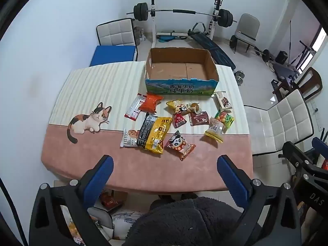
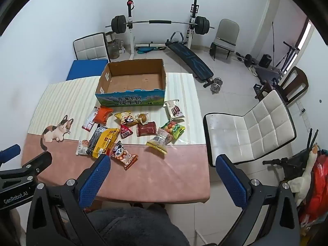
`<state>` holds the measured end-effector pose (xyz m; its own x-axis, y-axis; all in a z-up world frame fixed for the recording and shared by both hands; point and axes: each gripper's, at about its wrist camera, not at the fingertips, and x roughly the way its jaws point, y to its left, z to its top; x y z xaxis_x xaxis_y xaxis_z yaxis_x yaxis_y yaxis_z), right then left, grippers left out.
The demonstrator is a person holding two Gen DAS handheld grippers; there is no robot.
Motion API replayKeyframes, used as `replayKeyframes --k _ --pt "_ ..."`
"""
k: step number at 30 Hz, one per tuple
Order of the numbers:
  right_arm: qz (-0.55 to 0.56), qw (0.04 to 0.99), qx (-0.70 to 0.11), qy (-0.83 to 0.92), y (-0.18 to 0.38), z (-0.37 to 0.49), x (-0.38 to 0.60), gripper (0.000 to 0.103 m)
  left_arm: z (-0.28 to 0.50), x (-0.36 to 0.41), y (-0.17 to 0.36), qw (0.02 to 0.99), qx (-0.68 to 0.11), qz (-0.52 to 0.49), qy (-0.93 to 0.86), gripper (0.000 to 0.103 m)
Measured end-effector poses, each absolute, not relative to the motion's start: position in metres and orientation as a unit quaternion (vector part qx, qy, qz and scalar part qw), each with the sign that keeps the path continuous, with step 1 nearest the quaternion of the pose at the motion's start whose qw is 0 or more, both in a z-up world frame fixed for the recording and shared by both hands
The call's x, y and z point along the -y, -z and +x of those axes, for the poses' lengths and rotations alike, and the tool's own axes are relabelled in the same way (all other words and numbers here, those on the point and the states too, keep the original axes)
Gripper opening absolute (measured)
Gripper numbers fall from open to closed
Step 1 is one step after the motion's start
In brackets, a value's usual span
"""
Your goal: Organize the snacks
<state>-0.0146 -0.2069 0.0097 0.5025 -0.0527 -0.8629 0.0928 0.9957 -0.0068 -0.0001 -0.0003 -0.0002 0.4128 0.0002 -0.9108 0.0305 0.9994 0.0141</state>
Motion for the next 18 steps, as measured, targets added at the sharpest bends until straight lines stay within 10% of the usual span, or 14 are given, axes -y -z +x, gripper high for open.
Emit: replayKeyframes --k 18 --pt "0.004 0.864 -0.501 0.049 -0.0091 -0.0222 0.206 0.103 -0.0041 0.005 0.0014 0.845 -0.534 0.002 0.022 0.103"
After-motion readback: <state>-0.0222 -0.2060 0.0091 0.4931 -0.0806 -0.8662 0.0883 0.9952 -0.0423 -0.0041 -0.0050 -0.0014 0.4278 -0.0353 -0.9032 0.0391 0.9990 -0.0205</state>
